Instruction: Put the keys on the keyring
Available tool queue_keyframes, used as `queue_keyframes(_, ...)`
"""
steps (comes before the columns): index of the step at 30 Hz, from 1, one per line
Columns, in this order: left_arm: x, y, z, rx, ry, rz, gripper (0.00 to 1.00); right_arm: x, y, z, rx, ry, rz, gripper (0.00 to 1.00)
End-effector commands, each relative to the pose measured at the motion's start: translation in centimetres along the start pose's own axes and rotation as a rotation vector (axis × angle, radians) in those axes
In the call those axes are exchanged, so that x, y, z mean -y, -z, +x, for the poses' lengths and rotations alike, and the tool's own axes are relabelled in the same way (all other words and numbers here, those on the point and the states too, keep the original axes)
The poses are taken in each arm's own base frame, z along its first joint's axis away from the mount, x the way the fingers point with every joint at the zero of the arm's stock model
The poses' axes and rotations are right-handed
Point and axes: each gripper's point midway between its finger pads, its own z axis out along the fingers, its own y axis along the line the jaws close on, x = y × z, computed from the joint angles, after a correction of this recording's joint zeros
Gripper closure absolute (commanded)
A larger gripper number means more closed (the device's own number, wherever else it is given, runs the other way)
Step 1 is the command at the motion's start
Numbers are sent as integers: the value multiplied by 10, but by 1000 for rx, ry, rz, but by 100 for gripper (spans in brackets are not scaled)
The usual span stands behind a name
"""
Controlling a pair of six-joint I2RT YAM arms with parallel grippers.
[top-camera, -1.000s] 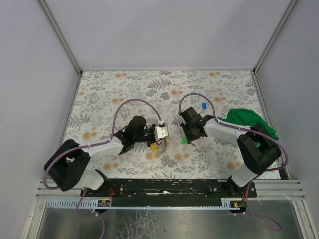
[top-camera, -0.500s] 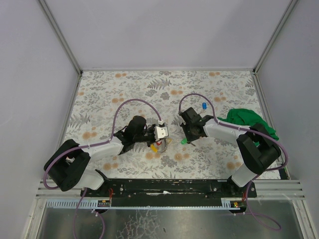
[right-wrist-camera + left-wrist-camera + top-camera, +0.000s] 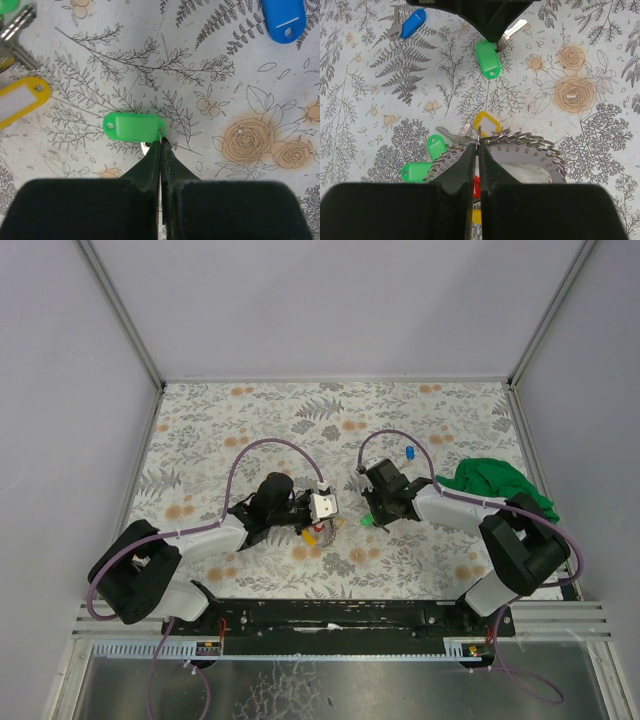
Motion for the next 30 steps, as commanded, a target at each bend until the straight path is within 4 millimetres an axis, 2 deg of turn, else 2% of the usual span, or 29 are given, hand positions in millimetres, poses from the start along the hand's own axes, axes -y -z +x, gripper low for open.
queue_keyframes(1,-2,0,-15,63,-28,-4,100,-15,20,-35,179,95,-91,100)
queue_keyframes(7,-3,3,-19,84,-42,-18,100,-32,47,-58,368,192,-200,100)
queue_keyframes(11,-3,4,-21,93,-21,-22,100,-43,71,-81,567,261,-266,100)
queue_keyframes(15,-4,5,-24,108,-5,-24,100,-53,87,-89,765,436,-306,100)
queue_keyframes(22,-7,10,-26,136,15,-36,100,-75,102,-76,922,694,-399,100)
queue_keyframes(27,-7,12,-26,142,21,-37,100,-94,106,-66,932,752,-525,100)
queue_keyframes(30,-7,14,-27,145,19,-41,100,-96,102,-65,934,771,-533,100)
